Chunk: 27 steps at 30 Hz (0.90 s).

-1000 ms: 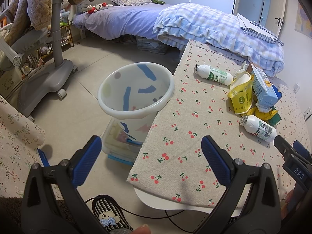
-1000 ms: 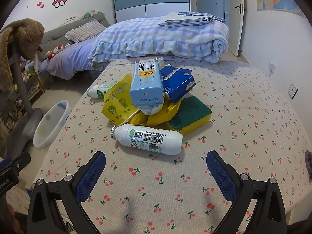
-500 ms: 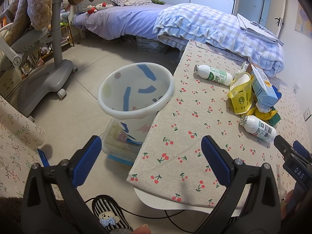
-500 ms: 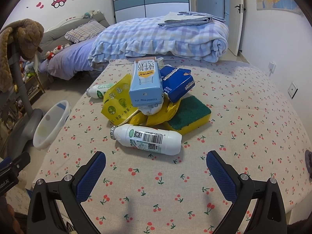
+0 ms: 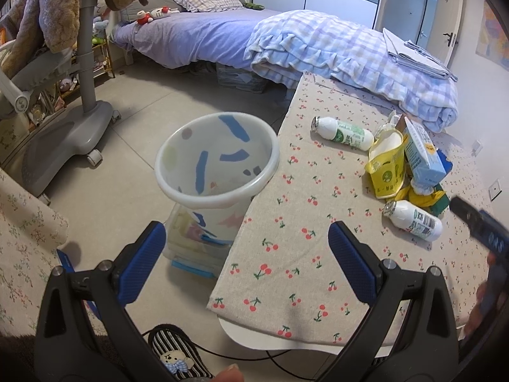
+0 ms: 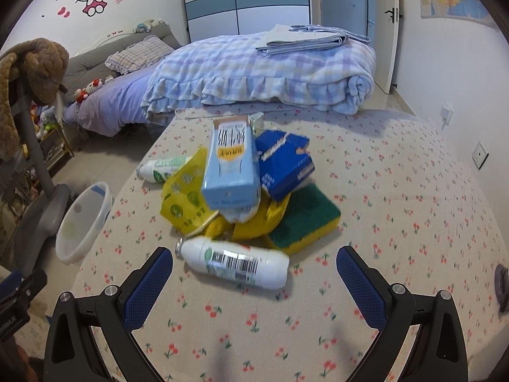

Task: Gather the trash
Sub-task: 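Grasp the light blue milk carton with the right tool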

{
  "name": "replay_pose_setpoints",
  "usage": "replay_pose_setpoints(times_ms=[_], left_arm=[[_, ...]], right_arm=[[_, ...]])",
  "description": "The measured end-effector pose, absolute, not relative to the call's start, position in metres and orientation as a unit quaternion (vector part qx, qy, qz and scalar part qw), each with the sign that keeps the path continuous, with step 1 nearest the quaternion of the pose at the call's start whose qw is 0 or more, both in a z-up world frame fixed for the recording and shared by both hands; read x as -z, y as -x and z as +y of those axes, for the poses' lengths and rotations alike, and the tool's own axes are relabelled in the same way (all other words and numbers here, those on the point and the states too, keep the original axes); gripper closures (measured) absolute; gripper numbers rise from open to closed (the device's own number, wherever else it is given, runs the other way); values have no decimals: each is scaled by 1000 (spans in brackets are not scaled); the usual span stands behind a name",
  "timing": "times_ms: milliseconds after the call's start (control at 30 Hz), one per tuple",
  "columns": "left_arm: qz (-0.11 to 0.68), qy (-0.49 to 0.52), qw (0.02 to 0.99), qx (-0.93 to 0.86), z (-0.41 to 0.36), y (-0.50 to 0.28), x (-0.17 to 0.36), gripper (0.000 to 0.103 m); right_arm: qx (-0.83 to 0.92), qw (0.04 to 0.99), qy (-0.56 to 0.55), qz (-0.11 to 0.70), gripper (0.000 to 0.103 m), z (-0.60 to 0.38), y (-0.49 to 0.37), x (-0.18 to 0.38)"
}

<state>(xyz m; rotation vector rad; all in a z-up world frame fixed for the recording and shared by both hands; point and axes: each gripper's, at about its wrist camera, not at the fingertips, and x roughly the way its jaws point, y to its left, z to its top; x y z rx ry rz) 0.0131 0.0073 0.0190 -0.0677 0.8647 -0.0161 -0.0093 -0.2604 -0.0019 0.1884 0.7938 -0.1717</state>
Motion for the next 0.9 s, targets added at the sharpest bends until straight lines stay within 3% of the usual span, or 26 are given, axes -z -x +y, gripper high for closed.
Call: replay_pose_setpoints(times_ms=[300, 567, 700, 900], left_arm=[[430, 14, 903, 22, 3, -34, -21, 1], [448, -4, 893, 46, -6, -45, -18, 1], [453, -7, 889, 63, -14, -50, -21, 1], [447, -13, 888, 101, -35, -59, -33, 1]], right_arm=[[15, 897, -113, 426, 2, -280, -61, -6], [-1, 881, -141, 452, 25, -289, -104, 8], [-8, 877, -126, 465, 45, -284, -115, 13], [-19, 871, -150, 467, 45, -294, -111, 5]])
